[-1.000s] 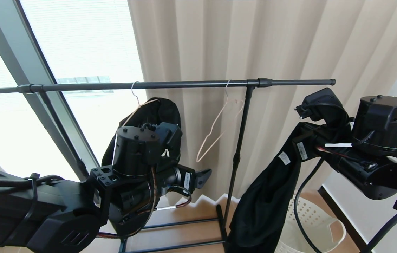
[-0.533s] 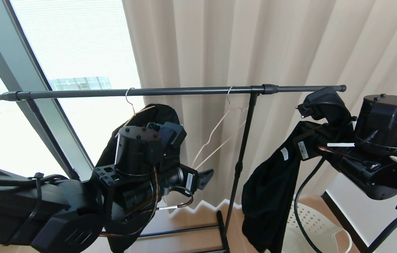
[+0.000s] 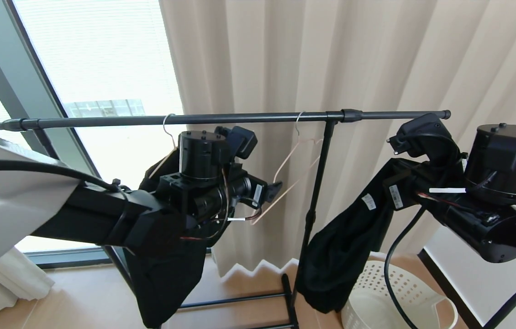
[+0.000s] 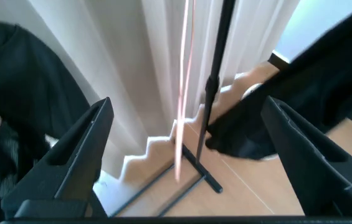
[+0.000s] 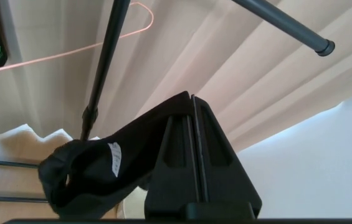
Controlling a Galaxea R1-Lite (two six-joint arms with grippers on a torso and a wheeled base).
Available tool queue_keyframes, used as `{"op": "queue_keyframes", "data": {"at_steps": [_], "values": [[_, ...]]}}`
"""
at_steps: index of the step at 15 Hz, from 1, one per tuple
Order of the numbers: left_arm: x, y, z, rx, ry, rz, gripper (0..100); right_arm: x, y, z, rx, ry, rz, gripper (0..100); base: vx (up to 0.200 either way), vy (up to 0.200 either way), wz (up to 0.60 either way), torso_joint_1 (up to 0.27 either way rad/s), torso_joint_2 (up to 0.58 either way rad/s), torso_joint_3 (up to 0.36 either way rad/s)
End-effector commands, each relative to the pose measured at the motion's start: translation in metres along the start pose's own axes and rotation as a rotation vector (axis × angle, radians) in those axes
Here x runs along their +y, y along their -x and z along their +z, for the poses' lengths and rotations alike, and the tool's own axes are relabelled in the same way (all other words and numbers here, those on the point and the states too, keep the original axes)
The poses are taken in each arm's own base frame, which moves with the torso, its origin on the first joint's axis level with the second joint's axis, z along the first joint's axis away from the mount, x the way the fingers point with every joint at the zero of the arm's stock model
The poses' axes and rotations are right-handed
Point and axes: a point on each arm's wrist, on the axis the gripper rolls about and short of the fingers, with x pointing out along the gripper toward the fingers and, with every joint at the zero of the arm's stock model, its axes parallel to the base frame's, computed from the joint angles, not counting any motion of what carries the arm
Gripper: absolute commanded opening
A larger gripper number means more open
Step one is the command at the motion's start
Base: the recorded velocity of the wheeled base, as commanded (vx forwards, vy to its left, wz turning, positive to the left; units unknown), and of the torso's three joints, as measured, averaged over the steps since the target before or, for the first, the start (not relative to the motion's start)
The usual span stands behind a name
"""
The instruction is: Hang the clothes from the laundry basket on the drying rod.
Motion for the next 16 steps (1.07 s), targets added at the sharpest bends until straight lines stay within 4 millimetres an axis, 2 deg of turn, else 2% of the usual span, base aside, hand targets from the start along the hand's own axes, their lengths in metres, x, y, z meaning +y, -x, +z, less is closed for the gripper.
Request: {"op": "queue_keyframes", "data": {"at_steps": [1, 4, 8, 12, 16], "values": [[0.001, -0.035, -0.017, 0.022, -0.008, -0.027, 100, -0.003, 0.004, 0.002, -0.013, -0.007, 0.000, 0, 0.000, 0.000, 0.00, 0.000, 0.00, 0.000], [-0.012, -0.057, -0.017, 0.005, -0.017, -0.064, 100, -0.003, 0.006, 0.003, -0.018, -0.009, 0.003, 0, 0.000, 0.000, 0.00, 0.000, 0.00, 0.000], [-0.019, -0.066, -0.015, 0.039, -0.022, -0.075, 100, -0.002, 0.009, 0.004, -0.025, -0.009, 0.011, 0, 0.000, 0.000, 0.00, 0.000, 0.00, 0.000], [-0.020, -0.080, -0.023, 0.059, -0.024, -0.050, 100, -0.004, 0.013, 0.007, -0.037, -0.017, 0.011, 0, 0.000, 0.000, 0.00, 0.000, 0.00, 0.000], [-0.020, -0.082, -0.029, 0.073, -0.025, -0.050, 100, -0.004, 0.013, 0.007, -0.037, -0.017, 0.011, 0, 0.000, 0.000, 0.00, 0.000, 0.00, 0.000]]}}
